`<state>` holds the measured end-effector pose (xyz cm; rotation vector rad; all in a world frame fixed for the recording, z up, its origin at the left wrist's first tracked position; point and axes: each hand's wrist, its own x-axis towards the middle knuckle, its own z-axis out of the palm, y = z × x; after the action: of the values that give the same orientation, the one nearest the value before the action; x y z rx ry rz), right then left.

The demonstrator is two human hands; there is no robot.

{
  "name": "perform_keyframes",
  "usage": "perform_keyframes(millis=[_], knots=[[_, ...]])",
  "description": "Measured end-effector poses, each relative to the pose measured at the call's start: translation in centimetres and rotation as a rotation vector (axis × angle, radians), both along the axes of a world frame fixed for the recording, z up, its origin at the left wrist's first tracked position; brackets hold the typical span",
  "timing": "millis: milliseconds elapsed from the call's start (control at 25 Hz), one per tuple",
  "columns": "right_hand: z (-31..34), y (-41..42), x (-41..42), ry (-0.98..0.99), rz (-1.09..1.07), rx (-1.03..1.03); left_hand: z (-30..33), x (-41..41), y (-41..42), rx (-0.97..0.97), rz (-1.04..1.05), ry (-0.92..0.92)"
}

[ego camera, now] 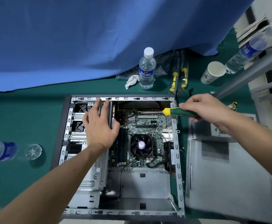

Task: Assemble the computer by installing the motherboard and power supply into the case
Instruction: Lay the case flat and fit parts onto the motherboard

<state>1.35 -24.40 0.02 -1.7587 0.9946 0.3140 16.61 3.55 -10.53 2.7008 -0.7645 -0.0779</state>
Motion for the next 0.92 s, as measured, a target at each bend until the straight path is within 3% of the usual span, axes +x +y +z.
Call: perform_keyframes(millis=[120, 200, 360, 520, 800, 920], knots=[[-1.2, 0.8, -3.1, -0.001, -0.052, 0.502, 0.2, -0.1, 0.2, 0.034, 0.005, 0.004], [-1.6, 1.1, -5.0, -0.009, 0.027, 0.599, 0.6, 0.1, -0.1, 0.098, -0.01, 0.014], [-3.3, 2.5, -7.9, 0.009, 0.042, 0.444, 0.6, -2.6, 0.8, 0.234, -0.01, 0.128], [-7.7, 5.9, -13.2, 0.044, -0.053, 0.106, 0.8, -5.5, 2.9, 0.261, -0.082, 0.057], [-14.5, 10.5, -19.4, 0.109, -0.266, 0.001, 0.6, -6.1, 2.2, 0.266, -0.062, 0.041], [-15.7, 11.4, -20.0, 0.16, -0.233, 0.003, 0.8, -6.0, 2.1, 0.253, -0.056, 0.036]])
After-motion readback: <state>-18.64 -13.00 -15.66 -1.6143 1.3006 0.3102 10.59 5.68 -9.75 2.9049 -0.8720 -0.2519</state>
